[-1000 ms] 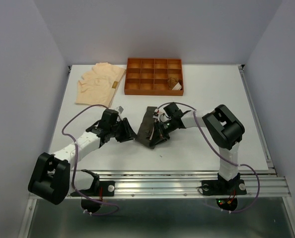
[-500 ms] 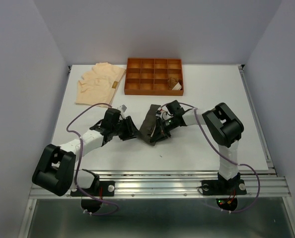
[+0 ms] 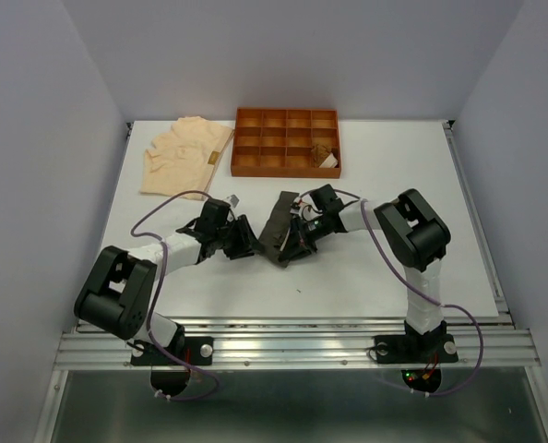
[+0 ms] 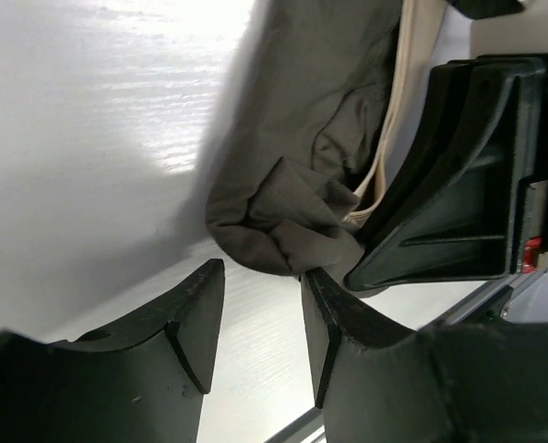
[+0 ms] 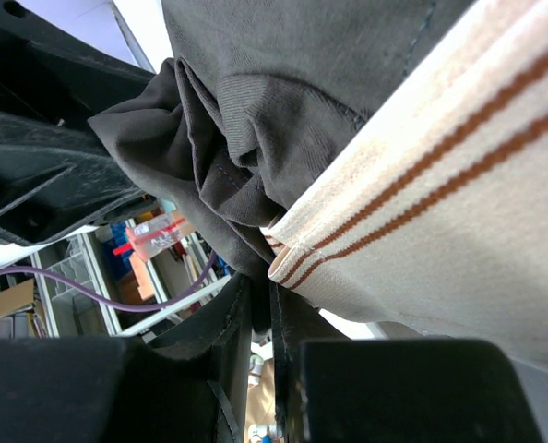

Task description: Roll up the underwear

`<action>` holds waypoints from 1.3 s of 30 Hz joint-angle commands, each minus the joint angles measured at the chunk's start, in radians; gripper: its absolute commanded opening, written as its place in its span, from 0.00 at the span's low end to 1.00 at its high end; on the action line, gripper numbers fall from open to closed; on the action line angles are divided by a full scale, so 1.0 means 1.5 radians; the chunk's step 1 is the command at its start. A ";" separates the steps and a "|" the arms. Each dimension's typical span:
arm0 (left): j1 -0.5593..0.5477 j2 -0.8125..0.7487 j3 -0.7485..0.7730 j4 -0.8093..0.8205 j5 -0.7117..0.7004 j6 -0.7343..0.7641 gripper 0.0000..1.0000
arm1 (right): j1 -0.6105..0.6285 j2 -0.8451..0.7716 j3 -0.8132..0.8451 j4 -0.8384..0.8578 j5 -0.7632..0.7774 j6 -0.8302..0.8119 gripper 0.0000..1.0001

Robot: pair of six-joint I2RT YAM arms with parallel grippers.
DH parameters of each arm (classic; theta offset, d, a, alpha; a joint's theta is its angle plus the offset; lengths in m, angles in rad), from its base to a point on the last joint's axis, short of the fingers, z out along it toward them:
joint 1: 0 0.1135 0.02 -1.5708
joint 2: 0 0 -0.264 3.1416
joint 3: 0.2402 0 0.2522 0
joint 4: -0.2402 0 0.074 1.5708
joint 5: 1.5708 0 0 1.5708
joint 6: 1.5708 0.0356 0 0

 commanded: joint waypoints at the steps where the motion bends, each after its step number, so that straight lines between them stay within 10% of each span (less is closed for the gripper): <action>1: -0.004 -0.003 0.023 0.077 0.028 -0.002 0.50 | -0.002 0.018 0.015 -0.005 0.000 0.001 0.01; 16: -0.004 0.128 0.071 0.075 0.005 -0.024 0.38 | -0.002 0.028 0.026 -0.007 -0.003 -0.020 0.01; 22: -0.006 0.165 0.135 -0.060 -0.117 -0.027 0.01 | -0.002 -0.007 0.065 -0.087 0.080 -0.099 0.18; 29: -0.024 0.190 0.174 -0.169 -0.152 -0.035 0.00 | -0.002 -0.096 0.088 -0.155 0.158 -0.192 0.54; 39: -0.049 0.157 0.199 -0.283 -0.190 -0.053 0.00 | 0.095 -0.241 0.061 -0.173 0.396 -0.379 0.64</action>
